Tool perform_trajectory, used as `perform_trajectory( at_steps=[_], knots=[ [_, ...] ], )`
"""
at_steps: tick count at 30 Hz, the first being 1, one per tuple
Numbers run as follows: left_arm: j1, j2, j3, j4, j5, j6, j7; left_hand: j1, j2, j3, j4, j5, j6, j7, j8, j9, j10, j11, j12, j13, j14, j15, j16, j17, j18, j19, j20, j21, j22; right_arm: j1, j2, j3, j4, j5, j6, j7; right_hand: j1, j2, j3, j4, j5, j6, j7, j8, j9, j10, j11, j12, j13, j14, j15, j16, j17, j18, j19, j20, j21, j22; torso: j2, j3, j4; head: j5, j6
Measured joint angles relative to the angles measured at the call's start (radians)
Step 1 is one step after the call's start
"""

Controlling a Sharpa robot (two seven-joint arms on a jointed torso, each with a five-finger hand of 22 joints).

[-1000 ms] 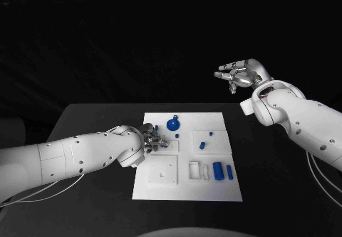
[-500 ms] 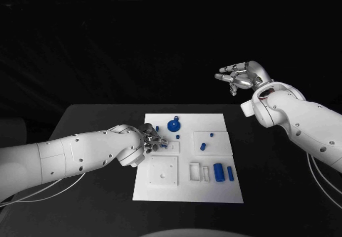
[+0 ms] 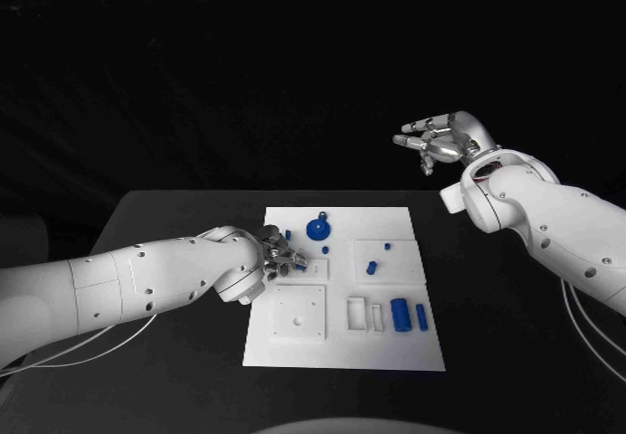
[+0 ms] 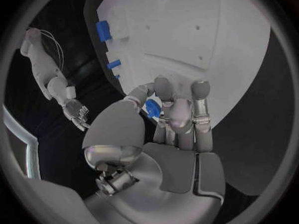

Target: Assemble the parts on the task board

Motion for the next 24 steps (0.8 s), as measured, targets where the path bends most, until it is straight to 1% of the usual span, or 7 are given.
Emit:
perform_trajectory(
  at_steps=[11,13,14,24],
  knots=[
    [0.002,0.011,0.000,-0.005,-0.022,0.025,-0.006,0.001,0.001,0.000,0.000,0.000,0.000,0.000,0.001,0.002,0.000,0.000,0.000,0.000,0.000,0.000,0.000,0.000,0.000,0.000,0.000,0.000,0.000,0.000,0.002,0.000,-0.002,-0.001,0.002,-0.001,0.000,0.000,0.000,0.000,0.000,0.000,0.000,0.000,0.000,0.001,0.001,0.000,0.000,0.000,0.000,0.000,0.000,0.000,0.000,0.000,0.000,0.000,0.000,0.0002,-0.0008,-0.003,-0.002],
    [0.002,0.012,0.000,-0.005,-0.027,0.026,-0.006,0.001,0.001,0.000,0.000,0.000,0.000,0.000,0.001,0.004,0.001,0.001,0.000,0.000,0.000,0.000,0.000,0.000,0.000,0.000,0.000,0.000,0.000,0.000,0.002,0.000,-0.002,-0.001,0.003,-0.002,0.000,0.000,0.000,0.000,0.000,0.000,0.000,0.000,0.000,0.001,0.001,0.000,0.000,0.000,0.000,0.000,0.000,0.000,0.000,0.000,0.000,0.000,0.000,0.0002,-0.0008,-0.003,-0.002],
    [0.003,0.013,0.000,-0.005,-0.029,0.027,-0.006,0.001,0.001,0.000,0.000,0.000,0.000,0.000,0.001,0.005,0.006,0.006,0.000,0.000,0.000,0.000,0.000,0.000,0.000,0.000,0.000,0.000,0.000,0.000,0.002,0.000,-0.002,-0.001,0.003,-0.002,0.000,0.000,0.000,0.000,0.000,0.000,0.000,0.000,0.000,0.001,0.001,0.000,0.000,0.000,0.000,0.000,0.000,0.000,0.000,0.000,0.000,0.000,0.000,0.0003,-0.0008,-0.003,-0.002],
    [0.003,0.016,0.000,-0.008,-0.046,0.032,-0.007,0.001,0.001,0.000,0.000,0.000,0.002,0.002,0.000,0.005,0.006,0.006,0.000,0.000,0.000,0.000,0.000,0.000,0.000,-0.004,0.004,0.000,0.000,0.000,0.003,0.000,-0.003,-0.002,0.007,-0.002,0.000,0.000,0.000,0.000,0.000,0.000,0.000,0.000,0.000,0.002,0.002,0.000,0.000,0.000,0.000,0.000,0.000,0.000,0.000,0.000,0.000,0.000,0.000,0.0005,-0.0001,-0.007,-0.002]
  ],
)
